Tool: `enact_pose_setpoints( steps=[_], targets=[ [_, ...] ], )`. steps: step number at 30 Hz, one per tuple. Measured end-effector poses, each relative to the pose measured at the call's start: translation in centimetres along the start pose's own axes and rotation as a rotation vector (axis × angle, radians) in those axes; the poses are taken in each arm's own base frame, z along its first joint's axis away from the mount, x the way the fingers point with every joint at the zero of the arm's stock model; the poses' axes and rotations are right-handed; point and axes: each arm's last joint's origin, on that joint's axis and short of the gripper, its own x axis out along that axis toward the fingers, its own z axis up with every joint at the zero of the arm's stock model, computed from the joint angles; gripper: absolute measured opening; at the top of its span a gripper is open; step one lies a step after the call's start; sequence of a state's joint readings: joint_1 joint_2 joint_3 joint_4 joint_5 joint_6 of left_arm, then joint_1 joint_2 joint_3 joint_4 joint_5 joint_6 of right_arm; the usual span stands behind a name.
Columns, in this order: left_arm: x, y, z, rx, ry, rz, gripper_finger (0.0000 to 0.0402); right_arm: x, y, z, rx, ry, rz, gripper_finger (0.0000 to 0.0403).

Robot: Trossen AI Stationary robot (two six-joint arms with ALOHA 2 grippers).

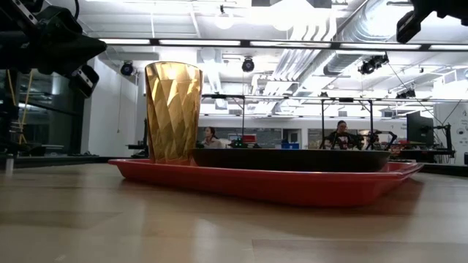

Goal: Pick and place plate/cup/fork/spoon on tray
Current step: Return to Home Position

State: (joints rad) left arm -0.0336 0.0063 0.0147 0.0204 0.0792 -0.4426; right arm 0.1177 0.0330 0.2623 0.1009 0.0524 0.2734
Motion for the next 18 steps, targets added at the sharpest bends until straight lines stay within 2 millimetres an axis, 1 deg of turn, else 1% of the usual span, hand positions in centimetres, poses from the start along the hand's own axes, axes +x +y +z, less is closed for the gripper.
enact_pose_setpoints(
  steps=[2, 7, 11, 14, 18],
  targets=[
    [0.0, 0.0, 0.0, 0.000, 0.000, 0.000, 0.0000, 0.0, 0.0, 0.0, 0.007, -0.003, -0.012, 0.0000],
    [0.0, 0.0, 0.0, 0.000, 0.000, 0.000, 0.0000, 0.0, -0.4, -0.1, 0.106, -0.012, -0.108, 0.0000],
    [0.0, 0.0, 0.0, 0.000, 0.000, 0.000, 0.0000, 0.0, -0.5, -0.3, 0.122, -0.014, -0.160, 0.0000],
    [0.0, 0.0, 0.0, 0.000, 0.000, 0.000, 0.0000, 0.3, -0.6, -0.4, 0.140, -0.006, -0.187, 0.0000],
    [0.0, 0.0, 0.0, 0.000, 0.000, 0.000, 0.0000, 1.0, -0.7, -1.0, 0.147, 0.048, -0.200, 0.0000]
  ],
)
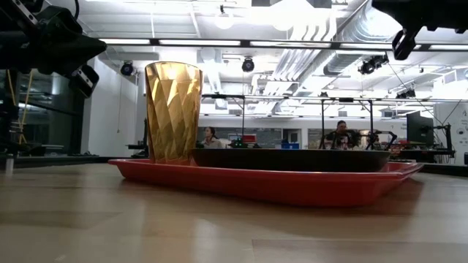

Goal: Pick and place plate/cup/fork/spoon on tray
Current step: Return to Home Position

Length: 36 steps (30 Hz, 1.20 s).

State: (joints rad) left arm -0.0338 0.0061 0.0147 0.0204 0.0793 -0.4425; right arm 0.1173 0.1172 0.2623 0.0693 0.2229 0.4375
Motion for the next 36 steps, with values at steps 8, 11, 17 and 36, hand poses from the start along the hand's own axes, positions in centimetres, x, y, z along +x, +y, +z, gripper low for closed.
enact_pose_setpoints(
  steps=[8, 11, 17, 36],
  targets=[
    [0.0, 0.0, 0.0, 0.000, 0.000, 0.000, 0.0000, 0.5, 0.0, -0.4, -0.050, 0.045, 0.003, 0.0000],
    [0.0, 0.0, 0.0, 0.000, 0.000, 0.000, 0.0000, 0.5, 0.1, -0.5, -0.066, 0.062, 0.040, 0.0000],
    [0.0, 0.0, 0.0, 0.000, 0.000, 0.000, 0.0000, 0.4, 0.3, -0.6, -0.068, 0.093, 0.106, 0.0000],
    [0.0, 0.1, -0.1, -0.001, 0.008, 0.007, 0.0000, -1.7, 0.4, 0.7, -0.098, 0.029, 0.148, 0.0000]
  ],
)
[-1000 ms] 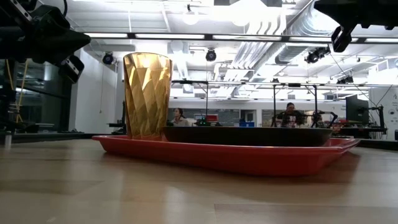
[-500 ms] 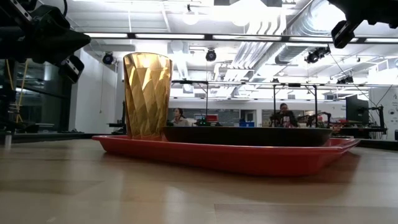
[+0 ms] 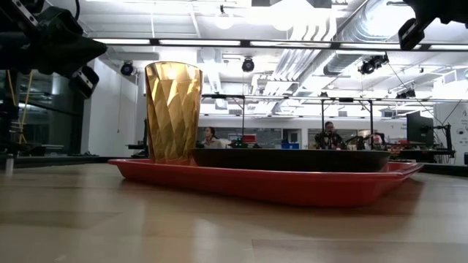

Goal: Pick and place plate/cup/fork/spoon on tray
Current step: Return to Home Position

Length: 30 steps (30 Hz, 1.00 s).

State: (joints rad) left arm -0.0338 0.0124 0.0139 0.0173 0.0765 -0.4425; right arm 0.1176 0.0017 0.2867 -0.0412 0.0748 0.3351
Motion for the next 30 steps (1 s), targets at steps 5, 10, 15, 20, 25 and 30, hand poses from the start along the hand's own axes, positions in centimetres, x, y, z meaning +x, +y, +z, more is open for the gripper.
enact_pose_setpoints(
  steps=[5, 10, 15, 20, 25, 30],
  targets=[
    [0.0, 0.0, 0.0, 0.000, -0.002, 0.000, 0.0000, 0.2, -0.3, -0.8, 0.010, 0.020, -0.008, 0.0000],
    [0.0, 0.0, 0.0, 0.000, -0.002, 0.000, 0.0000, 0.6, -0.8, -2.5, 0.052, 0.014, -0.009, 0.0000],
    [0.0, 0.0, 0.0, 0.000, -0.002, 0.000, 0.0000, 0.9, -1.5, -4.5, 0.084, -0.023, 0.011, 0.0000],
    [0.0, 0.0, 0.0, 0.000, -0.002, 0.000, 0.0000, 1.0, -2.0, -6.1, 0.123, -0.009, 0.023, 0.0000],
    [0.0, 0.0, 0.0, 0.000, -0.002, 0.001, 0.0000, 1.0, -2.1, -6.4, 0.121, -0.009, 0.030, 0.0000],
    [0.0, 0.0, 0.0, 0.000, -0.003, 0.001, 0.0000, 1.0, -2.1, -6.4, 0.068, -0.008, 0.029, 0.0000]
  ],
)
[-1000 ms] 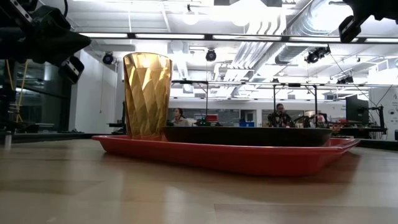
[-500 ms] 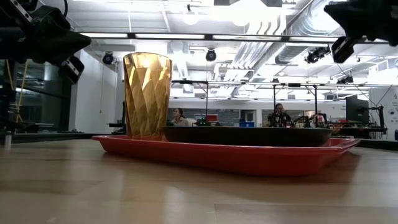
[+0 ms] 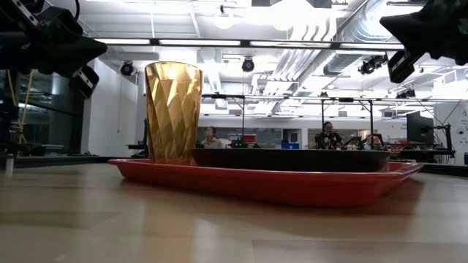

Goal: Pick and place plate/cup/fork/spoon on tray
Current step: Return to Home Position

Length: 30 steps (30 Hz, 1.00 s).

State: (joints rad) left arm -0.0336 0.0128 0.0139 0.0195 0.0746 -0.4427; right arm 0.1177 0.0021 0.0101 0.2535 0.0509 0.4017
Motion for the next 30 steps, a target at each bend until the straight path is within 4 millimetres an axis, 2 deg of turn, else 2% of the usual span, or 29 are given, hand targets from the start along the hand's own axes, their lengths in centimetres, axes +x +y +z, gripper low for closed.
enact_pose_setpoints(
  steps=[7, 15, 30],
  targets=[
    [0.0, 0.0, 0.0, 0.000, 0.000, 0.000, 0.0000, -0.3, -0.9, -2.0, -0.051, 0.212, -0.095, 0.0000],
    [0.0, 0.0, 0.0, 0.000, 0.000, 0.000, 0.0000, -0.2, -0.8, -2.2, -0.120, 0.244, -0.051, 0.0000],
    [0.0, 0.0, 0.0, 0.000, 0.000, 0.000, 0.0000, -0.2, -0.8, -2.2, -0.122, 0.251, -0.046, 0.0000]
  ],
)
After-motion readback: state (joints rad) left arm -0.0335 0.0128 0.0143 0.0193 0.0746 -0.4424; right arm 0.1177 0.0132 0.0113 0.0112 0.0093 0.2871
